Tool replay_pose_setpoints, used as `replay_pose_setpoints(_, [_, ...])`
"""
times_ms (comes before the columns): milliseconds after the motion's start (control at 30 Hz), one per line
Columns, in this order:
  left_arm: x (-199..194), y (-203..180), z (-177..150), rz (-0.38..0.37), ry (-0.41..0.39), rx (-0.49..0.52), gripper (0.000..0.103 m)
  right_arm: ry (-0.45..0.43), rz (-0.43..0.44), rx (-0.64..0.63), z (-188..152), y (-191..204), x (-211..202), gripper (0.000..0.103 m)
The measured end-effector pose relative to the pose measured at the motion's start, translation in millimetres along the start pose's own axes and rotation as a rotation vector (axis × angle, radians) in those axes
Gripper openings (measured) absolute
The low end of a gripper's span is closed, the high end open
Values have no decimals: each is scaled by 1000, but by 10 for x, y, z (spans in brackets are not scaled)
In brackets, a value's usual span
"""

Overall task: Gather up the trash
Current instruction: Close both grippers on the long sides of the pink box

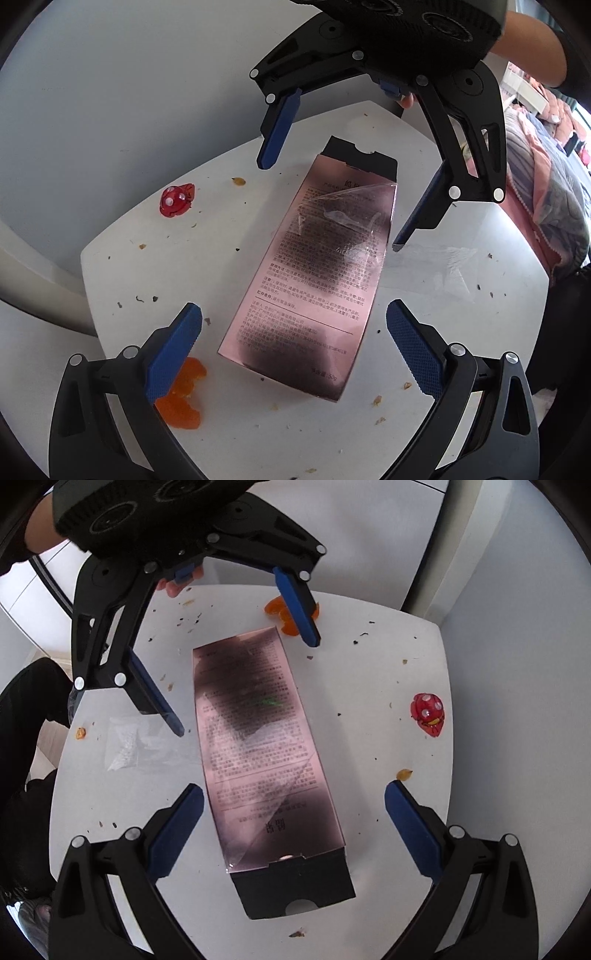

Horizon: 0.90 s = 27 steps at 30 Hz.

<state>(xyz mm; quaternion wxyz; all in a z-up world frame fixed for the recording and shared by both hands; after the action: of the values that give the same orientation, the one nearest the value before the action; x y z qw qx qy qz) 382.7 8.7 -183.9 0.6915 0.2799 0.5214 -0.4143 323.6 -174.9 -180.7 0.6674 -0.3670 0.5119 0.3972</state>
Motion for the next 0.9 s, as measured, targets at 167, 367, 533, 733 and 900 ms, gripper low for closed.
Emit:
replay_pose_setpoints(167, [75, 3, -10, 11, -16, 24, 97, 17, 2, -4, 20, 30, 59, 96])
replay_pose_setpoints(367, [123, 50, 4, 38, -34, -8, 75, 26, 7, 2, 6, 65, 147, 84])
replay_pose_setpoints(533, [135, 57, -10, 34, -41, -4, 74, 7, 15, 28, 30, 17, 130, 67])
replay_pose_setpoints(733, [100, 46, -79, 33, -39, 3, 73, 21, 26, 19, 84, 7, 114, 64])
replay_pose_setpoints(900, [-41, -12, -92, 39, -47, -3, 72, 8, 23, 6, 127, 13, 30, 64])
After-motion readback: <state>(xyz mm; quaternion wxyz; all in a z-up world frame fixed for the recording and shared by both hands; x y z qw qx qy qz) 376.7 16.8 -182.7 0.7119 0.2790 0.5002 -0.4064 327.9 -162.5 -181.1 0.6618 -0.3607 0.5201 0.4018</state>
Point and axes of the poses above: each gripper's, at about its wrist camera, not at the fingertips, and x roughly the way its jaws point, y to its left, z to its top, the point moved 1 cm from there along x, roughly the way its jaws point, and after that the axes turned 10 degrees about y, right-handed, at the moved point
